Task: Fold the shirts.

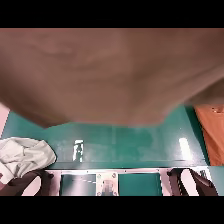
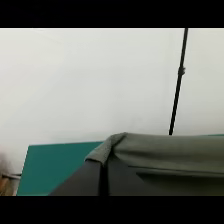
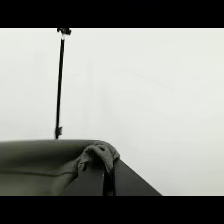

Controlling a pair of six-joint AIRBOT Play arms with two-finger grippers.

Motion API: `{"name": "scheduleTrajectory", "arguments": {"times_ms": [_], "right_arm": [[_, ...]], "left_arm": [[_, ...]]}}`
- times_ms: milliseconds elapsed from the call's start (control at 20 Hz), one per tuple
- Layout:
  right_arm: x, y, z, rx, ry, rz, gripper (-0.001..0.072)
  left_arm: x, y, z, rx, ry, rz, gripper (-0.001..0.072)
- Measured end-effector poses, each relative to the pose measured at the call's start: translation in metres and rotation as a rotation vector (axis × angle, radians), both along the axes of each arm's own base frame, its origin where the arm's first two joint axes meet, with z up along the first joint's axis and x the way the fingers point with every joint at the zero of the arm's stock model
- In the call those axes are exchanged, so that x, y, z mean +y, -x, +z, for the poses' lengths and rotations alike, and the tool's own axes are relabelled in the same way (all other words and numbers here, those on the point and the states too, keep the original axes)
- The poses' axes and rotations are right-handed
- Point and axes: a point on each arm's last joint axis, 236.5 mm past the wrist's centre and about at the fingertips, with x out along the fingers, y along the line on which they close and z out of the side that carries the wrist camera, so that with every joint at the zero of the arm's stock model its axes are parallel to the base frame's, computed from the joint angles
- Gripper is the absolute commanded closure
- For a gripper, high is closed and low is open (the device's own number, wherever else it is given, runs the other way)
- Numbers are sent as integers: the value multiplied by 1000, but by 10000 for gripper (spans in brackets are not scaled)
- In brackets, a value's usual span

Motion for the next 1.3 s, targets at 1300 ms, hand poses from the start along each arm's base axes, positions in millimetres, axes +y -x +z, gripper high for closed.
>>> {"name": "scheduleTrajectory", "arguments": {"times_ms": [1300], "right_arm": [[-86, -345, -548, 1021, -472, 182, 689]], "left_arm": [[-51, -302, -542, 974, 361, -374, 685]]}}
